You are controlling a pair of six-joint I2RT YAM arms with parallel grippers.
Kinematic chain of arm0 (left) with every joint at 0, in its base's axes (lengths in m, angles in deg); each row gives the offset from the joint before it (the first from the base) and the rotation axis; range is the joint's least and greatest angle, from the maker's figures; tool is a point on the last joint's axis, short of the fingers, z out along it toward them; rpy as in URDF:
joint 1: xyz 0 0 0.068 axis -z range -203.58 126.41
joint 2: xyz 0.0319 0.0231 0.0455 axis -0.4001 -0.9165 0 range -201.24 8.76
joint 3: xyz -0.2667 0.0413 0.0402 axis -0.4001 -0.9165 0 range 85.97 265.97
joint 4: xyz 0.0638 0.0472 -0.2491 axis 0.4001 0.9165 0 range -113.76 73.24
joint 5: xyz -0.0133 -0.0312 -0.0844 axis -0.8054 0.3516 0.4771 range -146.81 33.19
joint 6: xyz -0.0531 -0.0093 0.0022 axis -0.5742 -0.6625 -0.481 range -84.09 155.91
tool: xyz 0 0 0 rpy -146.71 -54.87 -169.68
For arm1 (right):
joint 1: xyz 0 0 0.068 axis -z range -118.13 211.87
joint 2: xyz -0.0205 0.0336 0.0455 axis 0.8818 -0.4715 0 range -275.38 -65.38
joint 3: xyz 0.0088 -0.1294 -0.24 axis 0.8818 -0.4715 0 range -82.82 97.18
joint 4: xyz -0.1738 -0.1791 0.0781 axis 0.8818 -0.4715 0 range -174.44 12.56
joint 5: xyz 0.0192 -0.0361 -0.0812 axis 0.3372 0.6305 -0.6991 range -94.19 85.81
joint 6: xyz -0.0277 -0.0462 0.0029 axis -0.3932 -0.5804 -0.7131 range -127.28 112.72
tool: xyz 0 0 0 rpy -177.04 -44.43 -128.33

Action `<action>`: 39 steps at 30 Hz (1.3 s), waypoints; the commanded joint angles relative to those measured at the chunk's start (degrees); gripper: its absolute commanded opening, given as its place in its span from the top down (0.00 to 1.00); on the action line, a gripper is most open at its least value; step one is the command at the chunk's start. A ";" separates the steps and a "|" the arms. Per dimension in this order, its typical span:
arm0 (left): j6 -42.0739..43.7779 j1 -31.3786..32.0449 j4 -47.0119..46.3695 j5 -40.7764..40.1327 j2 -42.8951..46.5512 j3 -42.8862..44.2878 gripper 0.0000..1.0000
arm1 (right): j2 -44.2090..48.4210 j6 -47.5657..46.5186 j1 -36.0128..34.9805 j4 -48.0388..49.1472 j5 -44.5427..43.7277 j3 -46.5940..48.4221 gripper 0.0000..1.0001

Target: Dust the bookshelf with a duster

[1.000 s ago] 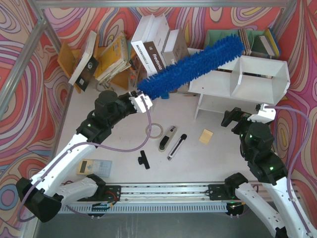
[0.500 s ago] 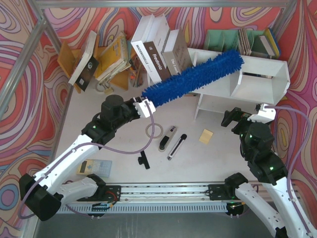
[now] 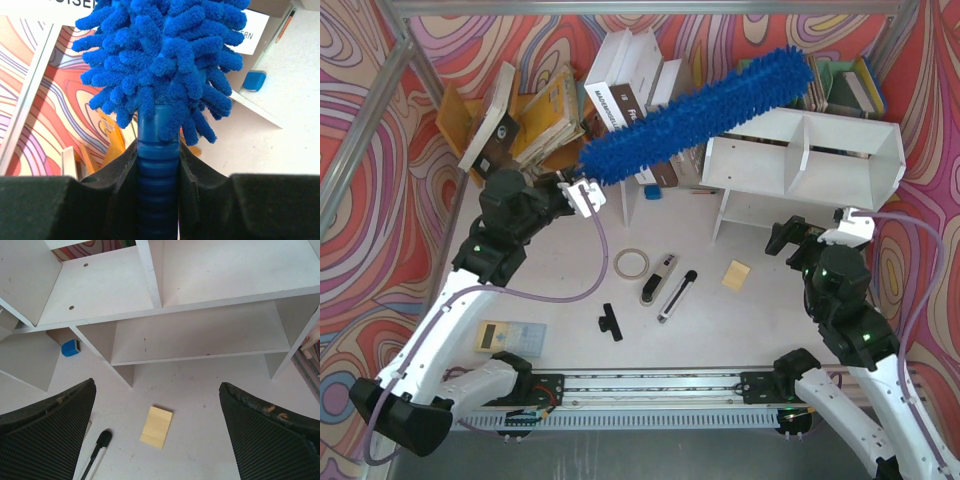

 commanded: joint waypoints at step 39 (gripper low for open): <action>11.37 -9.94 -11.09 25.82 -11.75 -0.03 1.00 | -4.33 -1.42 0.05 1.32 -4.37 0.23 0.01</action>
